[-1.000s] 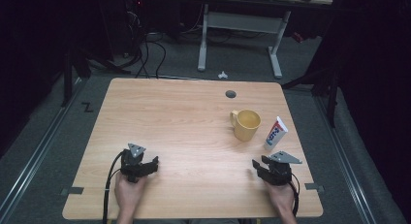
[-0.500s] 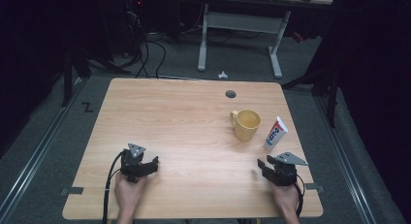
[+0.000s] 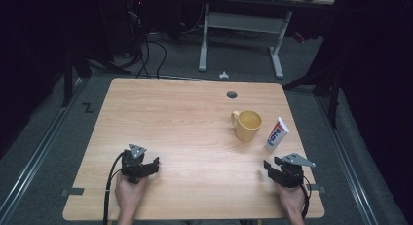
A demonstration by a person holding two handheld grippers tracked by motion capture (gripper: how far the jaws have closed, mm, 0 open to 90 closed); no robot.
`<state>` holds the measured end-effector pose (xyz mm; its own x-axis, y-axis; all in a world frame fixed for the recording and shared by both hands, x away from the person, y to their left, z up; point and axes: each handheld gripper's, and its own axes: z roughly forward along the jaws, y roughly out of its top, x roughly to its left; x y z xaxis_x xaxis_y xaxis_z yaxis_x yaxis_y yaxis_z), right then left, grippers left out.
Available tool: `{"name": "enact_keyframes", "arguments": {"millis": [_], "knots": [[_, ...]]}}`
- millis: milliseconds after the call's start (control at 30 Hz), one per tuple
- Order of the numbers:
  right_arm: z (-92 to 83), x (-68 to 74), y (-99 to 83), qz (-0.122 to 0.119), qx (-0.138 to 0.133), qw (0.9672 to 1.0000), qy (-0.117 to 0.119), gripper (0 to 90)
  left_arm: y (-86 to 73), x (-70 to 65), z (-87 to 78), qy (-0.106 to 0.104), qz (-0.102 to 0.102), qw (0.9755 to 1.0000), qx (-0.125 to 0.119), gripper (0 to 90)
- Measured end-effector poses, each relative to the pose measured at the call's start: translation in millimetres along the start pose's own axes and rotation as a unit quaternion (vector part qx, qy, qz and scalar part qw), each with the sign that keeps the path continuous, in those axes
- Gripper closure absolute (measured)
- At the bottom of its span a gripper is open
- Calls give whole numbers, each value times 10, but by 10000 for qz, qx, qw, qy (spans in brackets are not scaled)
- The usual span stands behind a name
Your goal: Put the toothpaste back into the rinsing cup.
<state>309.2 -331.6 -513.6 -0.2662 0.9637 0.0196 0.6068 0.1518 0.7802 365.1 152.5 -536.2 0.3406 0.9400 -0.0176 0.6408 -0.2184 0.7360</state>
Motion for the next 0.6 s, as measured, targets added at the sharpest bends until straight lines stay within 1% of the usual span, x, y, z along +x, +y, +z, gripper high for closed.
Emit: {"name": "enact_keyframes", "arguments": {"millis": [67,167,333,500,600], "knots": [[0,-9,1,-4,-2,10000,-9,500,0,0,0,-1,-1,10000,0,223],[-11,-35,12,55,-17,10000,-72,483,0,0,0,-1,-1,10000,0,223],[-25,-98,45,235,-86,9997,-67,469,0,-1,1,5,1,10000,-4,223],[-13,-174,93,289,-100,9994,-166,460,0,-2,1,7,3,10000,-2,222],[3,-212,128,279,-105,9993,-226,454,0,-2,1,7,3,10000,-3,222]]}}
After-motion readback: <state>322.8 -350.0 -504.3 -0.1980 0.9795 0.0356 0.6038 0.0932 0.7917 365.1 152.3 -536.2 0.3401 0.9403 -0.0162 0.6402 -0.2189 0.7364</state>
